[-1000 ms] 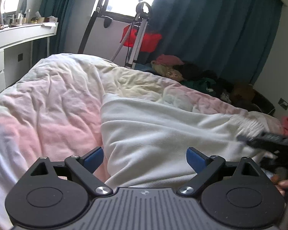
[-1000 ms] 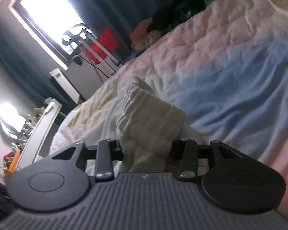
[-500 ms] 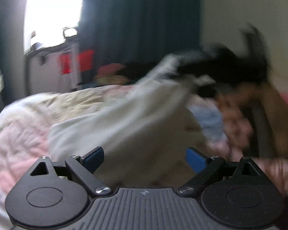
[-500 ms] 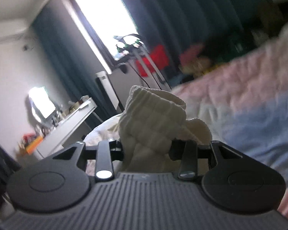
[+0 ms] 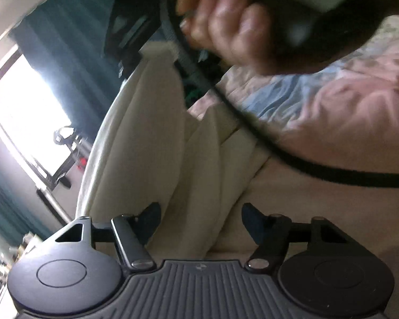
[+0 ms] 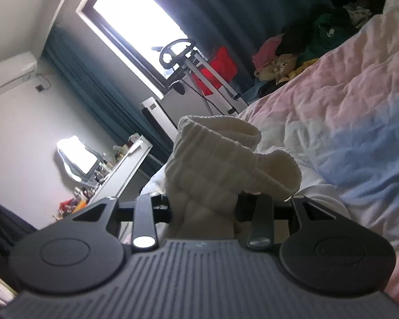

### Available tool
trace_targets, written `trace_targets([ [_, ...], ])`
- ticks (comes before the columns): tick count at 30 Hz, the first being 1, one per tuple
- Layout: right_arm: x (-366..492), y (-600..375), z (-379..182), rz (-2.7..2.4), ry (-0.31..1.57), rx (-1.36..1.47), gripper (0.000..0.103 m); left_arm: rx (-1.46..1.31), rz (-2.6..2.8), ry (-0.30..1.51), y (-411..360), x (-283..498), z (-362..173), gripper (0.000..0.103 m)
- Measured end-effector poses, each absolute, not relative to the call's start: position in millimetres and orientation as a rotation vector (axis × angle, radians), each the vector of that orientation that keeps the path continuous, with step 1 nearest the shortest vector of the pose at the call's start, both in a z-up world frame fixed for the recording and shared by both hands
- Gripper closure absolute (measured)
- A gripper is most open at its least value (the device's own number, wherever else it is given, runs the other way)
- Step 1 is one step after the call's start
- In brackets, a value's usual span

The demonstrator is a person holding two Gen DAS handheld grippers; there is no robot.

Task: Fold clothes

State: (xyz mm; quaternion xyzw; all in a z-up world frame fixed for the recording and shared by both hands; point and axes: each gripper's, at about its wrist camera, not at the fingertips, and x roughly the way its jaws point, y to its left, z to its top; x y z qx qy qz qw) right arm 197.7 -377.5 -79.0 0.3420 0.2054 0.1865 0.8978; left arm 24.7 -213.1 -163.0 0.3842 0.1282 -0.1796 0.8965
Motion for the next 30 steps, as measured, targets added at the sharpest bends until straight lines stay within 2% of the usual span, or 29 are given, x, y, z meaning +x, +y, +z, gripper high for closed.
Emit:
trace_targets([
  [4, 196.0, -377.5, -76.2, 0.405, 0.397, 0.722, 0.060, 0.795, -0.350, 0.283, -219.6, 32.7, -166.9, 0.041],
  [7, 190.6, -374.9, -68.7, 0.440, 0.351, 0.712, 0.060, 0.681, -0.291, 0.344, -207.8, 47.6, -159.0, 0.061],
  [9, 189.1, -376.3, -63.9, 0.446, 0.326, 0.706, 0.060, 0.576, -0.285, 0.404, -195.5, 55.9, -150.0, 0.097],
  [16, 194.4, -395.6, -62.0, 0.360, 0.285, 0.694, 0.060, 0.326, -0.294, 0.603, -151.2, 71.1, -131.5, 0.098],
  [19, 194.6, -410.3, -80.5, 0.228, 0.328, 0.684, 0.060, 0.295, -0.301, 0.628, -148.9, 75.5, -130.9, 0.097],
  [23, 202.1, -431.5, -133.5, 0.025, 0.565, 0.789, 0.054, 0.269, -0.341, 0.665, -147.2, 76.6, -131.0, 0.088],
  [25, 201.3, -444.1, -151.5, 0.005, 0.606, 0.906, 0.033, 0.192, -0.373, 0.690, -139.3, 79.4, -125.6, 0.078],
  [27, 201.9, -451.3, -157.1, -0.003, 0.630, 0.976, 0.020, 0.101, -0.416, 0.713, -129.1, 80.9, -119.0, 0.051],
  [28, 202.1, -452.5, -158.0, 0.010, 0.638, 0.991, 0.020, 0.050, -0.442, 0.724, -122.9, 81.0, -115.2, 0.044],
  [30, 202.4, -452.9, -159.0, 0.053, 0.647, 1.008, 0.020, -0.032, -0.482, 0.730, -106.4, 74.7, -107.6, 0.024],
])
